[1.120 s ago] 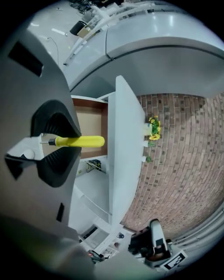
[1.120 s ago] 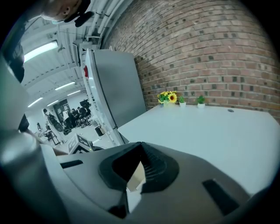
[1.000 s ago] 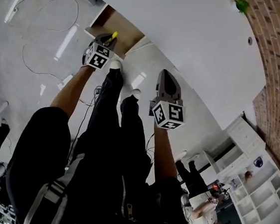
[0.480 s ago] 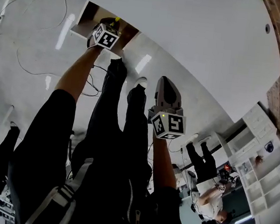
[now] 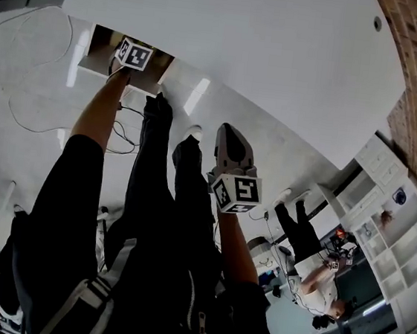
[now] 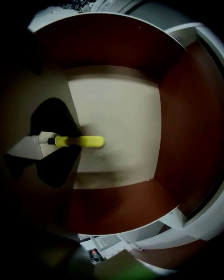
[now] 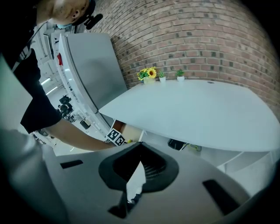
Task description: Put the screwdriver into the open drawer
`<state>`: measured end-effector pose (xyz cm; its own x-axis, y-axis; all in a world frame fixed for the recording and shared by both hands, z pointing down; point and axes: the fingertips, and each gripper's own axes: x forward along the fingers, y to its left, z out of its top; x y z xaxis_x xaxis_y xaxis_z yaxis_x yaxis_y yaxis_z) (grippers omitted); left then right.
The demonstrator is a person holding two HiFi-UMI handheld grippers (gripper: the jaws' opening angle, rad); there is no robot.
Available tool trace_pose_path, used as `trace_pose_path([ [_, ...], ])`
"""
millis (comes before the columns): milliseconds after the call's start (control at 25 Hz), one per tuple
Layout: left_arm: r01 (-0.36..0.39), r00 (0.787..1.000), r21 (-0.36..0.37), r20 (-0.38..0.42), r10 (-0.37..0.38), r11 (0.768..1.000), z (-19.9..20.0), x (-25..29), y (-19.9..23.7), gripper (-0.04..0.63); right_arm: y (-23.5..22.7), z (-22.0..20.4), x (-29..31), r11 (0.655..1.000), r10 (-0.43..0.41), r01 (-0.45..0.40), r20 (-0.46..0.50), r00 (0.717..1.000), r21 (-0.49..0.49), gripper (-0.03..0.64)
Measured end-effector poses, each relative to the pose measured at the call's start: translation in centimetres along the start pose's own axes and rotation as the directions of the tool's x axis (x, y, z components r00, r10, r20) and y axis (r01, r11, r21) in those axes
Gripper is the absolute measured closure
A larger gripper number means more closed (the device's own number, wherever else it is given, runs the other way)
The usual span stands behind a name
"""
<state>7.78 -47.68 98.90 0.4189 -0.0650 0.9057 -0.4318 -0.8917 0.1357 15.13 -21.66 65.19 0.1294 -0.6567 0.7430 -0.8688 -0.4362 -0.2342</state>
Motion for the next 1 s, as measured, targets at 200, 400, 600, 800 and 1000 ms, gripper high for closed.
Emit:
trace_pose_path([
  [200, 0.009, 1.000, 0.011, 0.000, -0.009, 1.000, 0.2, -1.6, -0.9, 0.503, -0.4, 0.7, -0.9, 1.000, -0.007, 0.007, 0.012, 1.000, -0.006, 0.609],
  [400, -0.022, 0.998, 0.011, 0.058, 0.022, 1.000, 0.5, -6.8, -1.8, 0.505, -0.9, 1.2, -1.3, 0.999, 0.004, -0.006, 0.034, 0.999, 0.047, 0.609],
  [600, 0.033, 0.984, 0.047, 0.171, -0.041, 0.998, 1.1, -14.8, -5.3, 0.558, -1.4, 2.2, -2.0, 0.999, -0.002, -0.002, 0.075, 0.997, 0.052, 0.609],
  [800, 0.041, 0.950, 0.082, 0.307, -0.065, 0.996, 4.5, -24.2, -9.7, 0.565, -2.2, 5.1, -4.0, 0.999, 0.021, -0.024, 0.148, 0.989, 0.021, 0.609],
  [1000, -0.002, 0.892, 0.110, 0.449, -0.048, 0.994, 10.6, -32.8, -13.4, 0.566, -3.5, 9.0, -6.8, 0.999, 0.040, -0.034, 0.253, 0.967, -0.029, 0.609],
])
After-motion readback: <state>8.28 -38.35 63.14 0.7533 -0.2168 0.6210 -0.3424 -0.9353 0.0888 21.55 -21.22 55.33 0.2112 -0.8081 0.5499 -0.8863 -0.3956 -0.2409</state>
